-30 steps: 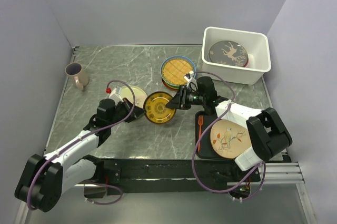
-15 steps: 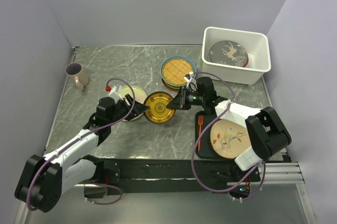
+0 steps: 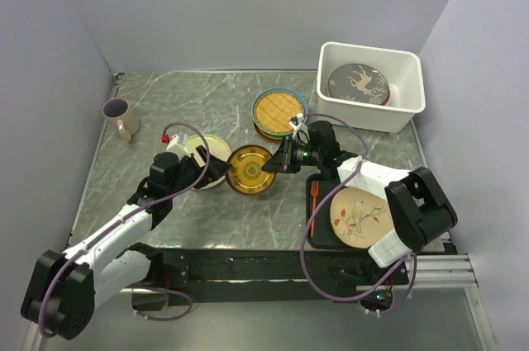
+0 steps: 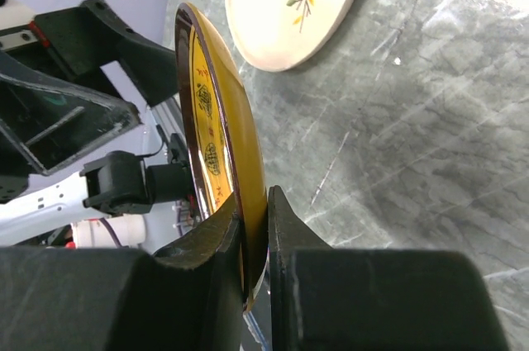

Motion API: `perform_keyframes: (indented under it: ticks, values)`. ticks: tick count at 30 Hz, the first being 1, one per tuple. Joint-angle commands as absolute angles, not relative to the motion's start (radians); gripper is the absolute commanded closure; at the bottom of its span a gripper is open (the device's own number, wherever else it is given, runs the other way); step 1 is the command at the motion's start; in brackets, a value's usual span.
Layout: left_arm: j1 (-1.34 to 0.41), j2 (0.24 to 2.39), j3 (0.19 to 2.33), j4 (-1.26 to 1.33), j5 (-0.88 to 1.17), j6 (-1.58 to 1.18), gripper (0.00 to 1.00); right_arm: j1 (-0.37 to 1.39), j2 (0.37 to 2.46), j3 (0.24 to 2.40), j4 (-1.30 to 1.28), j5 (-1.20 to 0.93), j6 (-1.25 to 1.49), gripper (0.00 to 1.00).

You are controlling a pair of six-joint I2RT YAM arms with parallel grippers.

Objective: Place the plates into the plastic bin on the countertop
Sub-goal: Place the plate in the plastic bin.

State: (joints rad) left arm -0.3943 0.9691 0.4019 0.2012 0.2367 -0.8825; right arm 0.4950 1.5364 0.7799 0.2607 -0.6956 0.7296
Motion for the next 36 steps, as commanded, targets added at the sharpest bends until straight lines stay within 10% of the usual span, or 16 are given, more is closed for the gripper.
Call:
perform_keyframes:
  ticks: [1, 36]
  values:
    - [-0.399, 0.92, 0.446, 0.161, 0.154, -0.854, 0.15, 0.499, 1.503, 0.83, 0.241, -0.68, 0.69, 1.0]
    - [-0.399, 0.968, 0.43, 0.163, 0.135, -0.841, 0.12, 0.117, 1.483, 1.199, 0.02, -0.673, 0.692, 1.0]
